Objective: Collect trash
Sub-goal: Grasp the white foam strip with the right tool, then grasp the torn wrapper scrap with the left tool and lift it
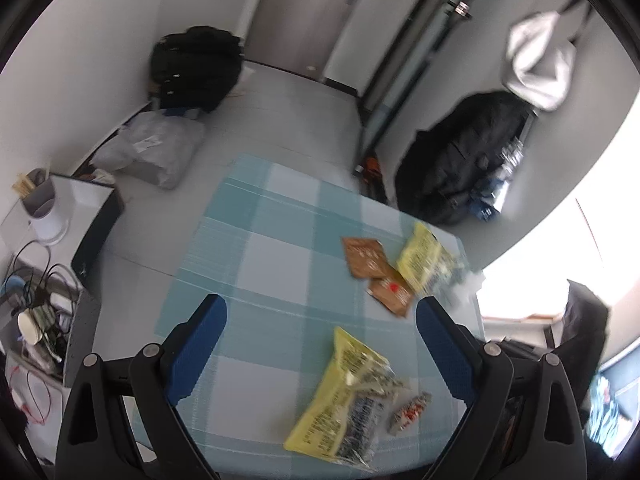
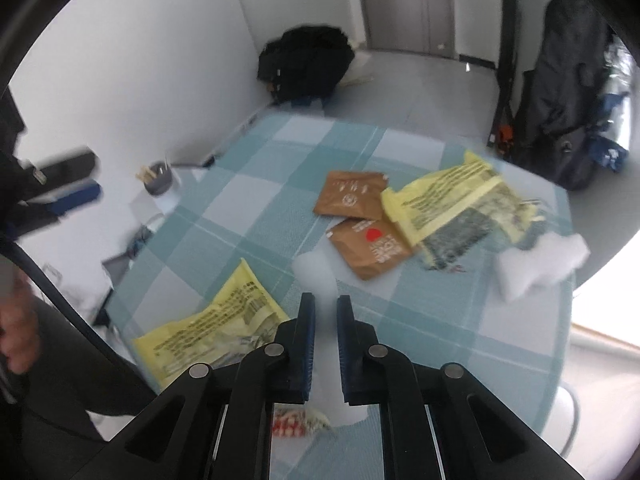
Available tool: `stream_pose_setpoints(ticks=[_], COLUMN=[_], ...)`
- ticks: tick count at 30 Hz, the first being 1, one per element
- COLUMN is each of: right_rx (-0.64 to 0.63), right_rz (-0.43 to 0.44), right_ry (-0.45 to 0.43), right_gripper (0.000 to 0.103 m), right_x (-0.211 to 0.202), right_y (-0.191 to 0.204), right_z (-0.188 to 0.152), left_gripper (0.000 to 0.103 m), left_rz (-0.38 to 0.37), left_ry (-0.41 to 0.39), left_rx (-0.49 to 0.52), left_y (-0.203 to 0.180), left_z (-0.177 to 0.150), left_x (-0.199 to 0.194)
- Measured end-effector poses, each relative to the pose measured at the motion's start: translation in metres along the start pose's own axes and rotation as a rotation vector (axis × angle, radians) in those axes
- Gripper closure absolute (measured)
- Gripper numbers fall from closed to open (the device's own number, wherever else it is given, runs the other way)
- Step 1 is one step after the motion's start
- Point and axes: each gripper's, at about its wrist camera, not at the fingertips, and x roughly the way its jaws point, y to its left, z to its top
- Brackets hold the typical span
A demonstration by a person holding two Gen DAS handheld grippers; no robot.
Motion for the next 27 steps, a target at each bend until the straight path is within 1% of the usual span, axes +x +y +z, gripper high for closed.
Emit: stream_pose_setpoints(ticks=[5,7,8,11,14,15,17,21,23,24,25,27], right_rx=[0.05,0.068,0.081,0.1,0.109,0.113,0.124,0.146,0.151,0.155,0.158,0.16], right_rz=[0.015,0.015,0.013,0.01,0.007,0.003,0.007,0.018,0.02,0.017,0.017,0.013], right_ry=[-0.061,-0.076,-0.084,-0.1,-0.116,-0.122,-0.127,-0.143,-0.149,-0.151,-0.153,-0.151], right_gripper=[0.093,0.093,0.093,0.093,0.093,0.093,0.093,0.093,0.093,0.093,0.093,0.092], right_x=[-0.029,-0.036,-0.039,-0.047,-0.055,-0.057,-0.059,-0.062,-0.063,-0.063,-0.063,-0.062], right_y=[-0.014,-0.02,-0.023,-0.03,-0.036,-0.037,-0.042,-0.049,-0.05,-0.05,-0.051,-0.052], right_z=[-0.016,-0.023,-0.026,-0.031,-0.036,-0.038,-0.039,-0.039,-0.04,-0.04,-0.04,-0.042], left_gripper=[0.009,0.009,0.009,0.009,0.01,0.01,0.015,0.016,0.018,0.021,0.029,0.031], left_rz=[-0.029,0.003,0.003,-0.017,-0.018,-0.002,0.021,0.034,0.053,0.061,0.07,0.087], left_ry=[0.062,0.093,0.104,0.165,0.226,0.24,0.261,0.285,0.284,0.278,0.272,0.261], left_rx=[0.077,0.118,0.131,0.171,0.219,0.236,0.257,0.256,0.267,0.28,0.292,0.323], left_y=[-0.02,-0.03,-0.033,-0.045,-0.056,-0.059,-0.063,-0.062,-0.062,-0.063,-0.064,-0.067], left_z=[-0.017,-0.027,-0.029,-0.041,-0.055,-0.059,-0.065,-0.069,-0.071,-0.071,-0.072,-0.074], left_x=[0.011,0.018,0.021,0.032,0.045,0.049,0.055,0.065,0.068,0.069,0.07,0.071])
